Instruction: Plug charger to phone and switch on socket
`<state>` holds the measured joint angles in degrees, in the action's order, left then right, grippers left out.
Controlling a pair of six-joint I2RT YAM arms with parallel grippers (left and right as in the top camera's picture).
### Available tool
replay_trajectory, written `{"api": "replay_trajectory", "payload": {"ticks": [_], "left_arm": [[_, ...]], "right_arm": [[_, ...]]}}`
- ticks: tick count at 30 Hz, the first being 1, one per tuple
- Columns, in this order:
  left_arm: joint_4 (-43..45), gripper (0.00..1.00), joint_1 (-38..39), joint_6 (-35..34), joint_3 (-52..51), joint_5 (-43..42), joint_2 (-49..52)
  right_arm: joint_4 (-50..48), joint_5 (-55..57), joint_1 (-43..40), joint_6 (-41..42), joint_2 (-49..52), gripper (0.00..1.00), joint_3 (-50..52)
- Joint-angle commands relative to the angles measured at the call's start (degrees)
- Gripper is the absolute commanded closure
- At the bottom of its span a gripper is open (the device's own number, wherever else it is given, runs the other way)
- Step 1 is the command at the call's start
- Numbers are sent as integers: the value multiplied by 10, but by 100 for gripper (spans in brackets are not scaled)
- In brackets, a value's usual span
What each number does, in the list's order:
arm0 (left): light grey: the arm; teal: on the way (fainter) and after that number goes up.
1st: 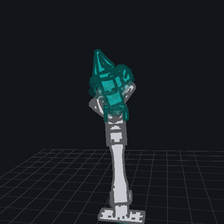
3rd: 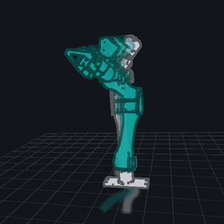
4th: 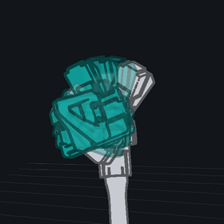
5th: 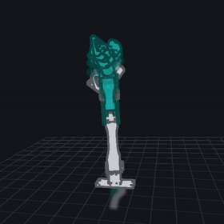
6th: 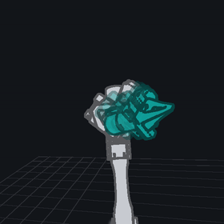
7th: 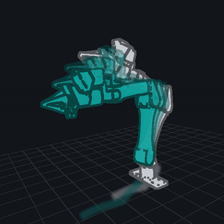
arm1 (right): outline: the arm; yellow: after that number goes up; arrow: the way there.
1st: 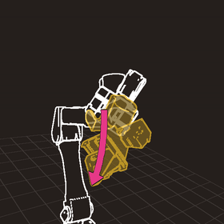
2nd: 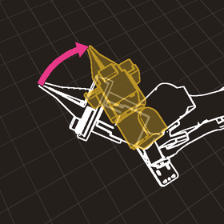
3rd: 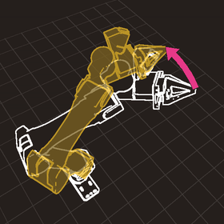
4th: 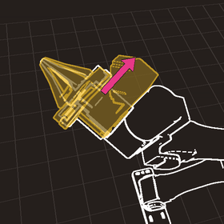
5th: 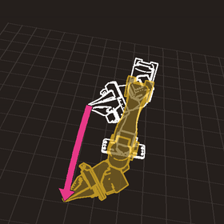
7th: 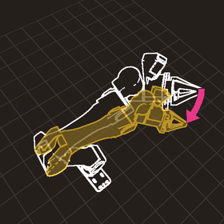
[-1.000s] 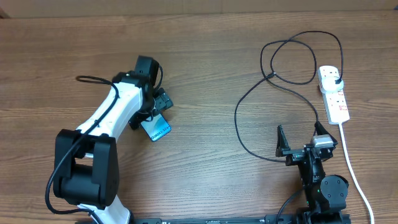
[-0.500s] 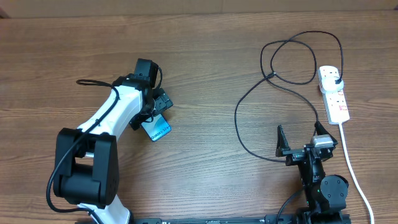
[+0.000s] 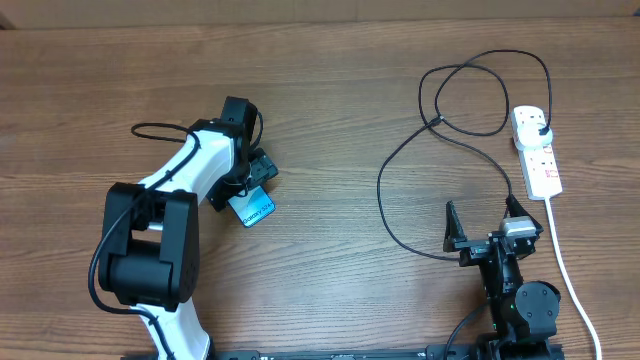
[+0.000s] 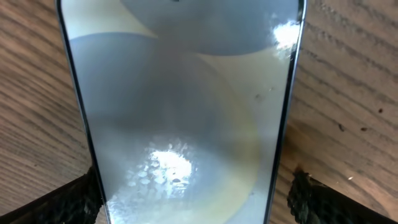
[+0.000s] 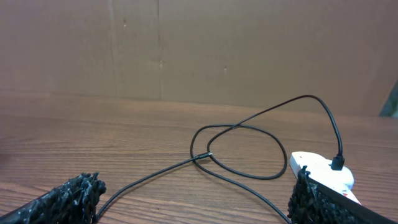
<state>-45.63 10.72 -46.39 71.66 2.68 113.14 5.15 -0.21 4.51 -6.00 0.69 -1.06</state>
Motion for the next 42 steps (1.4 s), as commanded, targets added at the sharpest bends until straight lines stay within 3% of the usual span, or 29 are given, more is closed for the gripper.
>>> {"api": "replay_trajectory", "payload": {"ticks": [1,11,16,29,42], "left_arm": [[9,0,-6,-3,-31,-35,80],[9,24,-6,1,-31,-72,81],[9,27,-6,18,-31,-92,81],[-11,33,-6,97,-7,-256,81],[-50,35,-6,132,-2,-263,81]], "right_arm": [[-4,-3,2,-1,-5,0,6],[-4,-3,2,-1,-5,0,6],[-4,-3,2,-1,-5,0,6],[-4,-3,2,-1,-5,0,6],[-4,-3,2,-1,-5,0,6]]}}
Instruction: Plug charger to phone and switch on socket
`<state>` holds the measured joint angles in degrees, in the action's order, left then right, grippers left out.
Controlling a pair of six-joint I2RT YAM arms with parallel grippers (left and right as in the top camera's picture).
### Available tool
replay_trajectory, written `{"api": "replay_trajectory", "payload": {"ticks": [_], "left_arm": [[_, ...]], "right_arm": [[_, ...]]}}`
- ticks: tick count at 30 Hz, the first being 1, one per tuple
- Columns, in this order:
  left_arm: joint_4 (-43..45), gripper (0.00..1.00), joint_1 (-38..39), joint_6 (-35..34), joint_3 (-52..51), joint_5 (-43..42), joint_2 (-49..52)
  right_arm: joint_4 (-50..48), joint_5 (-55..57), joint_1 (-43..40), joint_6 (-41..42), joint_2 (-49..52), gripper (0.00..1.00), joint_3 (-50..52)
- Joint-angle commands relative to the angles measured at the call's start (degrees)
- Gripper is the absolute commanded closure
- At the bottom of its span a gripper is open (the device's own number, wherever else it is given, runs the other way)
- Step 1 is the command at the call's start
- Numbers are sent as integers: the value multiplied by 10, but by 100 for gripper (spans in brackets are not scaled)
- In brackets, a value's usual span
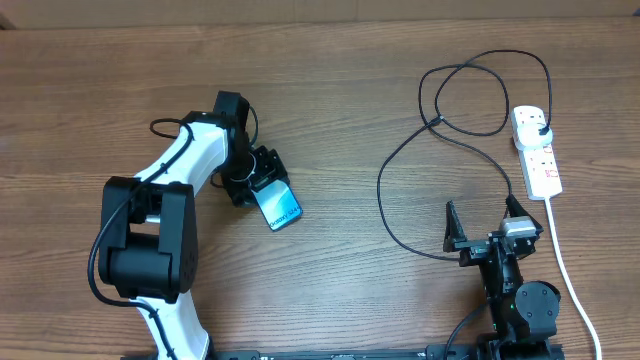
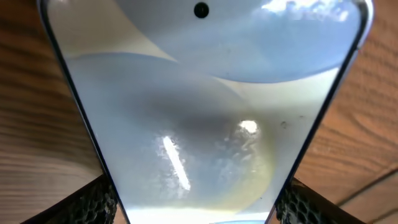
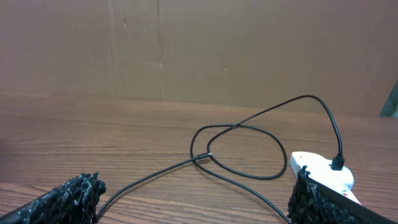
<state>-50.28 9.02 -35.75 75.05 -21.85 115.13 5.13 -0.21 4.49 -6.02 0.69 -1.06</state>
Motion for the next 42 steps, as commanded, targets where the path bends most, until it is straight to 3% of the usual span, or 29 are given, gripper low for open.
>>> {"api": "replay_trajectory", "payload": {"ticks": [1,42], "left_arm": [[-7,35,11,27,-35,-18,61],[-72,34,11,62,-14,-25,61]], "right_arm": [[-4,-3,2,-1,-5,0,6],[-4,-3,2,-1,-5,0,6]]}}
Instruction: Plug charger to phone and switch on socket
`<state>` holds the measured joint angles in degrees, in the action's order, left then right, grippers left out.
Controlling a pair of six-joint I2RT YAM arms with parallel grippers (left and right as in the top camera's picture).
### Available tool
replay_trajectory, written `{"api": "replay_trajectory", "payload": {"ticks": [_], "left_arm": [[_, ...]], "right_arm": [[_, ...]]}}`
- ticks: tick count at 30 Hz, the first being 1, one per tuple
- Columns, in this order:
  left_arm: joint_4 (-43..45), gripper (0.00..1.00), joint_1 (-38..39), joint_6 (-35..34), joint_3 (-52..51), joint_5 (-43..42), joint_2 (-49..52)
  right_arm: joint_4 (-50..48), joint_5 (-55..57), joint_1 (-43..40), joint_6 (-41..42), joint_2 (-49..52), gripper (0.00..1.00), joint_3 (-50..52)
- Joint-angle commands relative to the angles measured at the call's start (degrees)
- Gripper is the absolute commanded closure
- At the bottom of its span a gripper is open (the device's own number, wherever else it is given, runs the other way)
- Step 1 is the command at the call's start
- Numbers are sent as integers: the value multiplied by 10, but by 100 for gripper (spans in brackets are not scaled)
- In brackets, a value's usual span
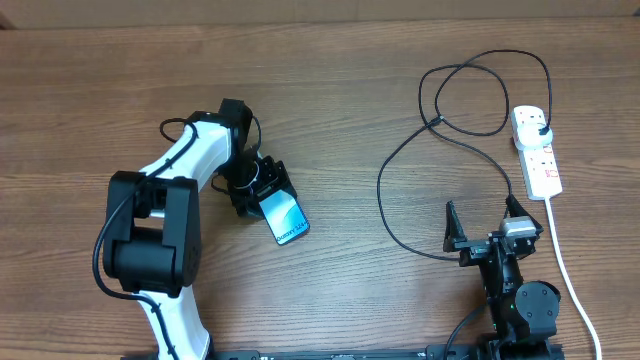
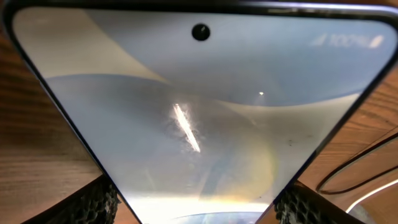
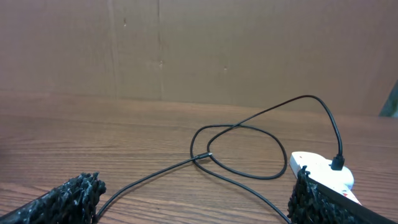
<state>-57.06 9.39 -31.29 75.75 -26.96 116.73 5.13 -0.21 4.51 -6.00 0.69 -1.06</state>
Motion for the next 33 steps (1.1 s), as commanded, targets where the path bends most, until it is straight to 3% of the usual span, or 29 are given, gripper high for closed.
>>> {"api": "replay_trajectory", "payload": {"ticks": [1,17,33], "left_arm": [[-5,35,7,21,-20,22,45],[-30,35,7,55,-16,-19,45],[-33,33,7,112,-16,-119,45]], "right_arm": [[-4,-3,2,-1,-5,0,6],[-4,-3,2,-1,-5,0,6],[-4,-3,2,-1,-5,0,6]]}}
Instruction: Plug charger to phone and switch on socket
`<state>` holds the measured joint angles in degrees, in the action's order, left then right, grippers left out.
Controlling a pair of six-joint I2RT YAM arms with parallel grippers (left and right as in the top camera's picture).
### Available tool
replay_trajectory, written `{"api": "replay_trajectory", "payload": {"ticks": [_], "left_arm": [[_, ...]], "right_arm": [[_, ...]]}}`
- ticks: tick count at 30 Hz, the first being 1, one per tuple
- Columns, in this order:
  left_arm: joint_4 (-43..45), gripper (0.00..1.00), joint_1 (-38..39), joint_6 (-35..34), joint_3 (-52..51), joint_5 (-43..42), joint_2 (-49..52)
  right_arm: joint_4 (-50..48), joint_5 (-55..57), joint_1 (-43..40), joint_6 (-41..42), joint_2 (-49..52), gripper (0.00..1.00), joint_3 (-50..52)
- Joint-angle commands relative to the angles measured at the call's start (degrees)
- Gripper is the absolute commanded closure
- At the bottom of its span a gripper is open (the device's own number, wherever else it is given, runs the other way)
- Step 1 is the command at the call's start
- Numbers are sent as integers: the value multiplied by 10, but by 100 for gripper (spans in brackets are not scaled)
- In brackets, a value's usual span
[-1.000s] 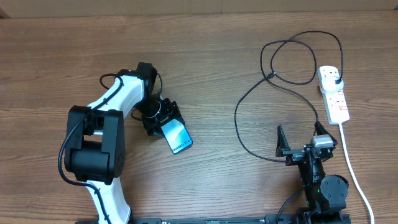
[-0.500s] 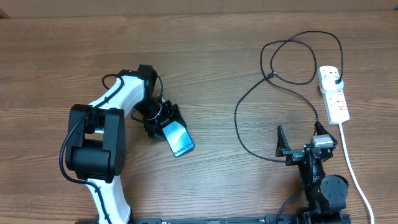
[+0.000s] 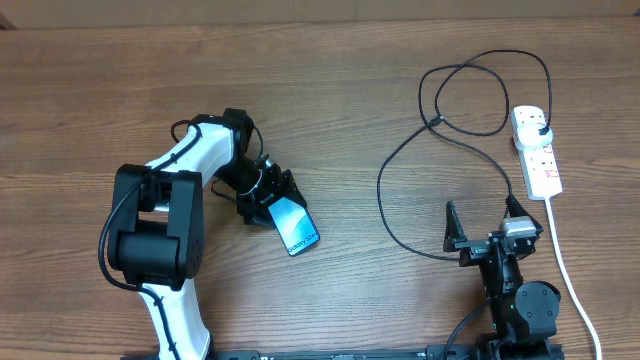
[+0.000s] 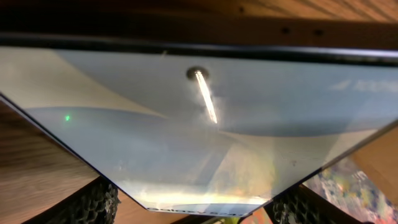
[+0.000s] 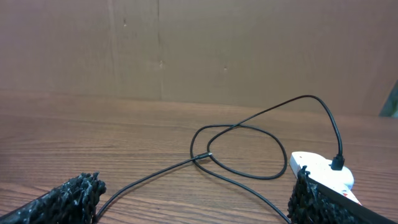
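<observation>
The phone (image 3: 297, 227), its screen pale blue and lit, is tilted in my left gripper (image 3: 270, 199), which is shut on its upper end. In the left wrist view the phone (image 4: 199, 124) fills the frame, with the fingers (image 4: 93, 202) on either side of its lower edge. A black charger cable (image 3: 395, 160) loops across the right half of the table from the white socket strip (image 3: 535, 150). A small metal tip shows where the cable (image 5: 208, 154) crosses itself. My right gripper (image 3: 487, 225) stands open near the front edge, with only cable on the table between its fingers (image 5: 68, 199).
A white lead (image 3: 570, 270) runs from the socket strip down the table's right side, past my right arm. The strip (image 5: 320, 174) lies just beyond my right finger. A brown cardboard wall (image 5: 199, 50) stands behind the table.
My left gripper has moved a little right and toward the front with the phone. In the wrist view the phone is now tilted more steeply. The right arm is unchanged.
My left gripper first had its fingers on either side of the phone at the left of the table. At each later moment the phone was a little further right and nearer the front, and more tilted. The right gripper, cable and strip stayed put.
</observation>
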<state>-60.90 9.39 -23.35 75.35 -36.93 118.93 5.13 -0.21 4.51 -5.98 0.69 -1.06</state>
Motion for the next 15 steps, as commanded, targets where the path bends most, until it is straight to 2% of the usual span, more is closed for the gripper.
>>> {"api": "replay_trajectory", "payload": {"ticks": [1,8,12,15], "left_arm": [[3,33,7,33,-12,-20,23],[-12,34,7,56,-12,-40,23],[-5,34,8,56,-13,-16,23],[-1,33,7,50,-13,37,23]], "right_arm": [[-4,-3,2,-1,-5,0,6],[-4,-3,2,-1,-5,0,6],[-4,-3,2,-1,-5,0,6],[-4,-3,2,-1,-5,0,6]]}}
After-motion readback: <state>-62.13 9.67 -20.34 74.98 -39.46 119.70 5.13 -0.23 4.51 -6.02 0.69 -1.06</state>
